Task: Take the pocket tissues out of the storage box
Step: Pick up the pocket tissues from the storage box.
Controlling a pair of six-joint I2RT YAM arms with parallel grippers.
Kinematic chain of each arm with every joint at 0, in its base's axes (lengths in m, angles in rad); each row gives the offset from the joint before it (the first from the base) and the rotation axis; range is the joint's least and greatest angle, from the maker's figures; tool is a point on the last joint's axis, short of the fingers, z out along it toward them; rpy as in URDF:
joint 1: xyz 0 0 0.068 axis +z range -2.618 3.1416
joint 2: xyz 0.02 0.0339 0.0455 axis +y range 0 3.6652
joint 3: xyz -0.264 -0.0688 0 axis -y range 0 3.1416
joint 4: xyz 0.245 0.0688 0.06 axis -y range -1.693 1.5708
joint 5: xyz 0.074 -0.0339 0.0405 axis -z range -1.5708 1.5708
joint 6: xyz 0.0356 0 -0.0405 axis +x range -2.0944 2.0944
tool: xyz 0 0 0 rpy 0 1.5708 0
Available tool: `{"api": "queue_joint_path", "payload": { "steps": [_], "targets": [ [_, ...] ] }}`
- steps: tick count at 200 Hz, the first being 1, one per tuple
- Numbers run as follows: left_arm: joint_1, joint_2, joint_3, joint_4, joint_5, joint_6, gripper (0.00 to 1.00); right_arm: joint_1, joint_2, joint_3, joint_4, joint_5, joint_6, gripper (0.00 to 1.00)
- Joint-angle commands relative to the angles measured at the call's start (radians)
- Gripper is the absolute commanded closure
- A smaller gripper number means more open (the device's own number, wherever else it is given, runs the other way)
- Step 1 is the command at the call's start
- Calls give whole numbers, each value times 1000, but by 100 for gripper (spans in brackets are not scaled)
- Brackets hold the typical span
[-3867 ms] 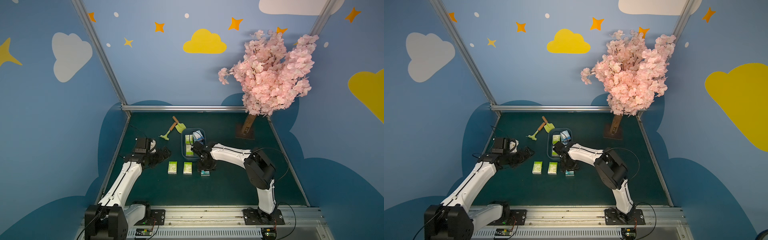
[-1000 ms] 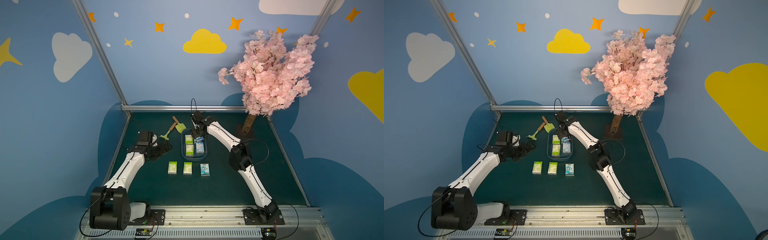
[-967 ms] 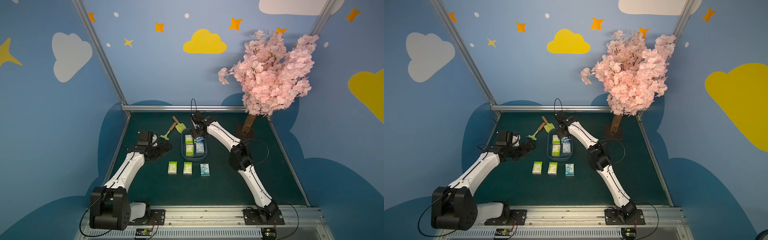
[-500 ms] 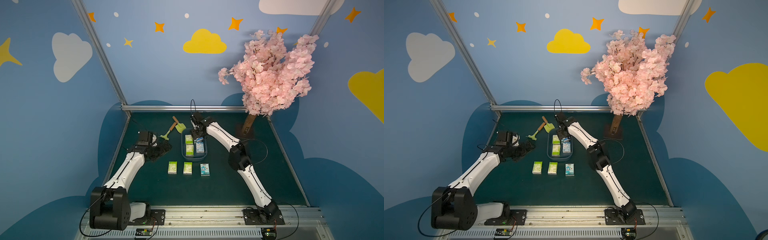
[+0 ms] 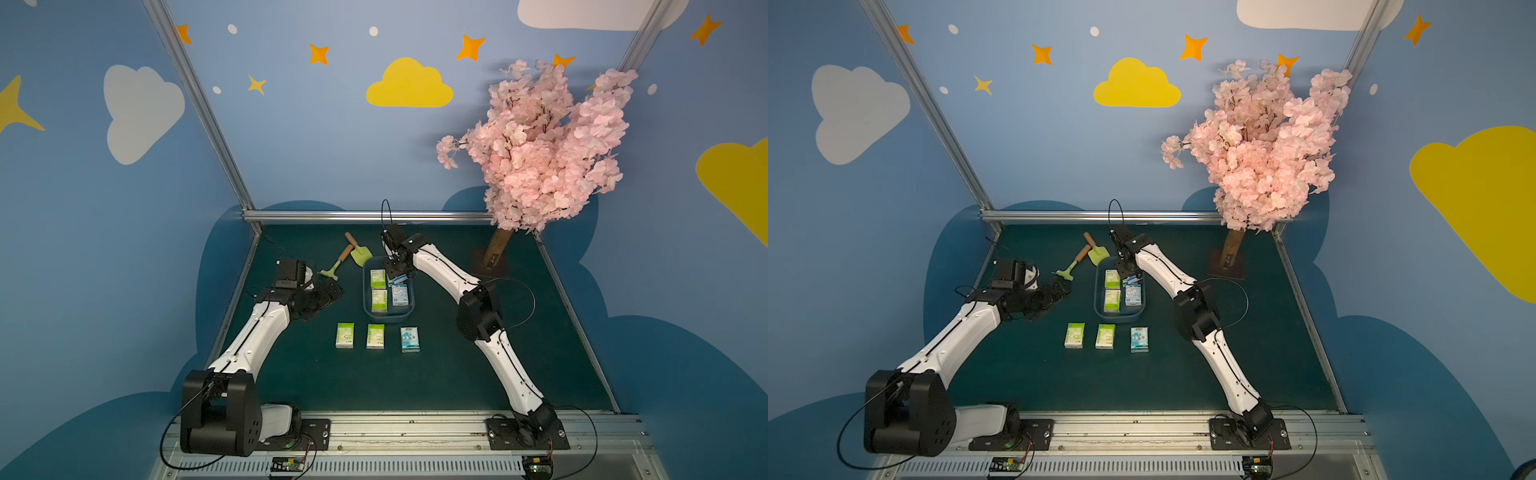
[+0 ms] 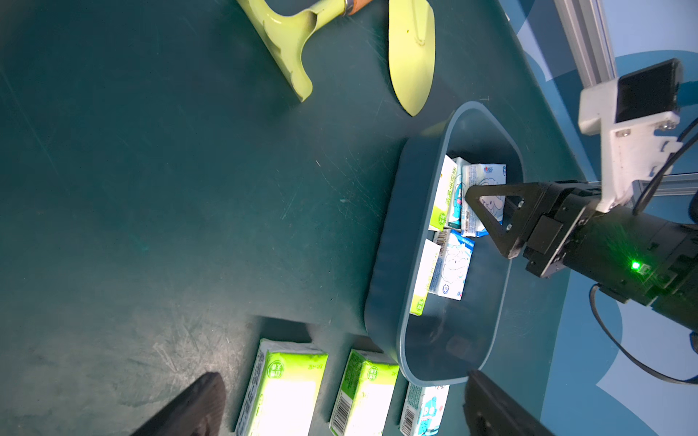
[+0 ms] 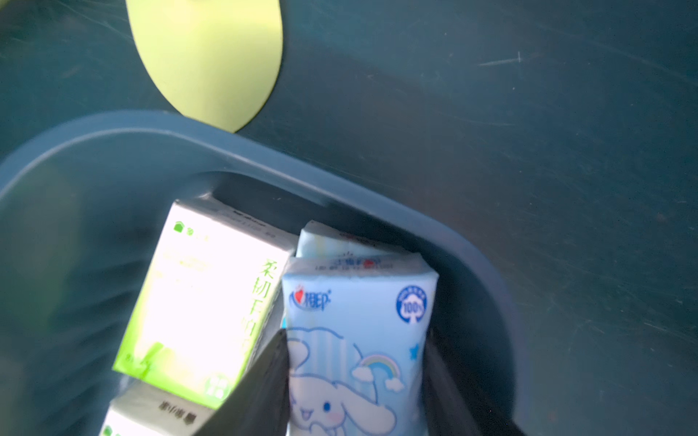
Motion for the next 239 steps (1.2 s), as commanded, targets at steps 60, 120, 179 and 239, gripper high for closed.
{"api": "queue_joint_path", "payload": {
  "steps": [60,120,179,239],
  "targets": [
    [5,-28,27,-9,-10,-2,0,-4,-150,-72,-23,-74,60,48],
    [3,-48,30,-10,-1,-12,0,-9,-265,-168,-25,-75,91,48],
    [-11,-66,11,5,8,-36,0,-20,-452,-383,-25,-49,121,49],
    [-38,-76,-21,22,4,-57,0,-43,-673,-688,-39,-31,135,49]
  ]
}}
